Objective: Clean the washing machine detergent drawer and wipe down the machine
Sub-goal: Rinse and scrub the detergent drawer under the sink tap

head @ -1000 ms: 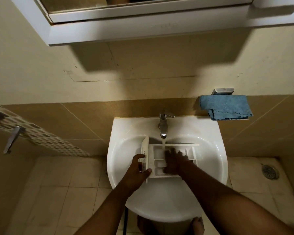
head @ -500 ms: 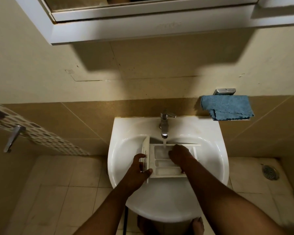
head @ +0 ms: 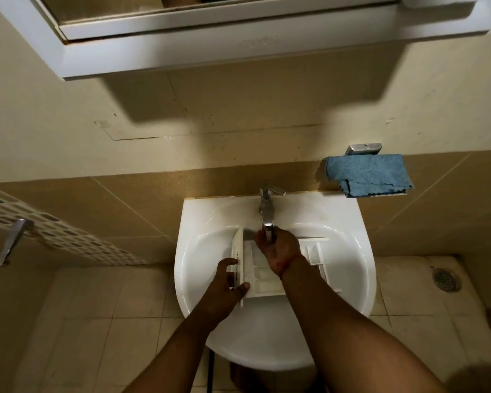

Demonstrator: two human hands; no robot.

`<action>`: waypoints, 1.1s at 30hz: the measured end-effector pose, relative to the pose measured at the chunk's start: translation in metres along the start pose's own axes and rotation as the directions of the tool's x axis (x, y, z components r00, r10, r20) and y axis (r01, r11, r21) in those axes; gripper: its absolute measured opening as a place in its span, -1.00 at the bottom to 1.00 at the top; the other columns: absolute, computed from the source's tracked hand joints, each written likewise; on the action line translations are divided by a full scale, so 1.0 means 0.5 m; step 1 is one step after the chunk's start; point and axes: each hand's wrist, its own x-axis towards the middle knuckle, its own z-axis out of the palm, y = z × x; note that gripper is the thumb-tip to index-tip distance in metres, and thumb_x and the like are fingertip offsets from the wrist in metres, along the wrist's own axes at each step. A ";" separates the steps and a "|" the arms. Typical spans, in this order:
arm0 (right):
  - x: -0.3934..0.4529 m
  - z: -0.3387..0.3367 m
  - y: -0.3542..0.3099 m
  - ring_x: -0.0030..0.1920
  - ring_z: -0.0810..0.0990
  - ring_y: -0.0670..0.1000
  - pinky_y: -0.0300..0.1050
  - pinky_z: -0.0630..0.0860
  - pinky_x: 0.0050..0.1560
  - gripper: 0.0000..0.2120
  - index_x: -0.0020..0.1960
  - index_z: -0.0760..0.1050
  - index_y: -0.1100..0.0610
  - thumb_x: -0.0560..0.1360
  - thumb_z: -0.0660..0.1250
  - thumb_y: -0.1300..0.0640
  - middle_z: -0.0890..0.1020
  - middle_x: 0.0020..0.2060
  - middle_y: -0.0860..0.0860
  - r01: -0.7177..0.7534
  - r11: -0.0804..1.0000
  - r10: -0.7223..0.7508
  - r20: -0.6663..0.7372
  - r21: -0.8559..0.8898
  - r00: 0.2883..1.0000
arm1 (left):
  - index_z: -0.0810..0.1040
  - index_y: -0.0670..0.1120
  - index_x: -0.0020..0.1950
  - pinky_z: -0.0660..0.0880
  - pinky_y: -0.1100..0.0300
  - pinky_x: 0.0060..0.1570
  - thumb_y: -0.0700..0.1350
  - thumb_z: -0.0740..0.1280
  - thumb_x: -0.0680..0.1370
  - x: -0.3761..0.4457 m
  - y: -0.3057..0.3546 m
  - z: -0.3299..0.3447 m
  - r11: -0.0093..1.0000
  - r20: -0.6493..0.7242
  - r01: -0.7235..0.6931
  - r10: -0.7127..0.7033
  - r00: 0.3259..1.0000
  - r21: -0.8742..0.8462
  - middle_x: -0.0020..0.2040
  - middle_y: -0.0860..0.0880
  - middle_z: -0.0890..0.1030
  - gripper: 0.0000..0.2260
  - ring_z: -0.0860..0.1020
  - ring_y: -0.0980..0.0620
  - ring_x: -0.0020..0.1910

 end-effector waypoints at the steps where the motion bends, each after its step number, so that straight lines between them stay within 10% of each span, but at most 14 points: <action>1: -0.002 -0.004 -0.006 -0.11 0.51 -0.02 -0.26 0.45 -0.08 -0.81 0.03 0.54 0.25 0.60 0.29 0.12 0.55 -0.14 0.04 0.089 0.988 -0.092 -0.020 -0.125 0.996 | 0.21 0.21 0.32 0.56 0.27 -0.02 -0.09 0.40 0.56 -0.001 0.000 0.000 1.000 0.003 -0.001 0.001 1.000 0.000 0.26 -0.06 0.49 -0.52 0.51 -0.02 0.22; 6: -0.019 0.035 0.014 0.08 0.52 -0.01 -0.22 0.45 0.03 -0.78 0.14 0.54 0.09 0.64 0.19 0.02 0.60 0.05 0.08 0.414 0.831 -0.420 0.069 -0.373 0.905 | 0.23 0.24 0.30 0.58 0.17 0.05 -0.09 0.40 0.55 -0.004 -0.001 0.000 1.000 -0.004 -0.026 0.026 1.000 -0.015 0.22 -0.05 0.52 -0.53 0.52 -0.02 0.21; 8: -0.040 0.060 0.046 0.28 0.42 -0.04 -0.36 0.35 0.27 -0.64 0.42 0.36 0.16 0.63 0.20 0.18 0.45 0.35 0.10 0.533 0.806 -0.490 0.215 -0.256 0.845 | 0.24 0.22 0.33 0.56 0.12 0.14 -0.09 0.40 0.55 -0.003 -0.001 0.001 0.999 -0.008 -0.046 0.046 0.999 -0.021 0.23 -0.05 0.52 -0.52 0.51 -0.02 0.23; 12: -0.071 0.081 0.146 0.55 0.11 0.09 0.01 0.13 0.53 -0.24 0.60 -0.08 0.14 0.54 0.29 0.19 0.06 0.58 0.11 0.681 0.583 -0.580 0.360 -0.444 0.731 | 0.24 0.18 0.38 0.54 0.06 0.20 -0.04 0.42 0.53 -0.003 -0.006 0.006 0.999 -0.020 -0.034 0.033 0.999 -0.020 0.28 -0.06 0.50 -0.48 0.48 -0.06 0.29; 16: -0.085 0.040 0.193 0.45 0.33 0.05 0.03 0.26 0.43 -0.34 0.52 0.23 0.12 0.48 0.38 0.18 0.34 0.47 0.12 0.787 0.381 -0.695 0.411 -0.485 0.590 | 0.25 0.22 0.35 0.56 0.02 0.19 -0.05 0.42 0.53 -0.001 -0.011 0.005 1.000 -0.043 -0.015 0.015 0.999 -0.006 0.28 -0.10 0.50 -0.50 0.49 -0.07 0.27; 19: -0.068 -0.011 0.183 0.11 0.62 0.07 0.04 0.57 0.15 -0.67 0.31 0.48 0.05 0.56 0.29 0.04 0.62 0.14 0.07 0.614 0.508 -0.592 0.272 -0.605 0.758 | 0.25 0.27 0.28 0.57 0.12 0.11 -0.09 0.41 0.54 -0.001 -0.007 0.004 1.000 -0.028 -0.021 0.021 0.999 -0.019 0.25 -0.07 0.51 -0.53 0.51 -0.01 0.21; 22: -0.045 -0.025 0.142 0.17 0.52 0.17 0.05 0.48 0.15 -0.63 0.27 0.48 0.08 0.64 0.06 -0.08 0.52 0.19 0.08 0.342 0.520 -0.258 0.237 -0.783 0.937 | 0.26 0.25 0.28 0.57 0.20 0.03 -0.09 0.40 0.55 -0.003 -0.004 0.001 0.999 -0.025 -0.023 0.022 0.999 -0.022 0.21 -0.06 0.52 -0.55 0.53 0.01 0.17; 27: -0.028 0.031 0.073 0.17 0.54 0.13 0.05 0.49 0.21 -0.69 0.22 0.49 0.16 0.62 0.18 -0.01 0.52 0.19 0.13 0.418 0.782 -0.191 0.461 -0.462 0.867 | 0.26 0.17 0.35 0.57 0.22 0.03 -0.08 0.40 0.55 -0.005 -0.006 0.000 0.999 -0.028 -0.041 0.041 0.999 -0.022 0.23 -0.08 0.52 -0.53 0.52 -0.02 0.21; 33: 0.034 -0.081 0.146 0.43 0.27 0.25 0.07 0.26 0.44 -0.48 0.54 0.16 -0.11 0.62 0.08 -0.21 0.25 0.46 0.21 0.364 0.549 0.054 0.466 -0.752 0.883 | 0.28 0.20 0.31 0.57 0.24 -0.02 -0.09 0.40 0.56 -0.008 -0.006 0.005 0.998 -0.037 -0.032 0.031 0.999 -0.049 0.22 -0.04 0.52 -0.56 0.53 0.02 0.17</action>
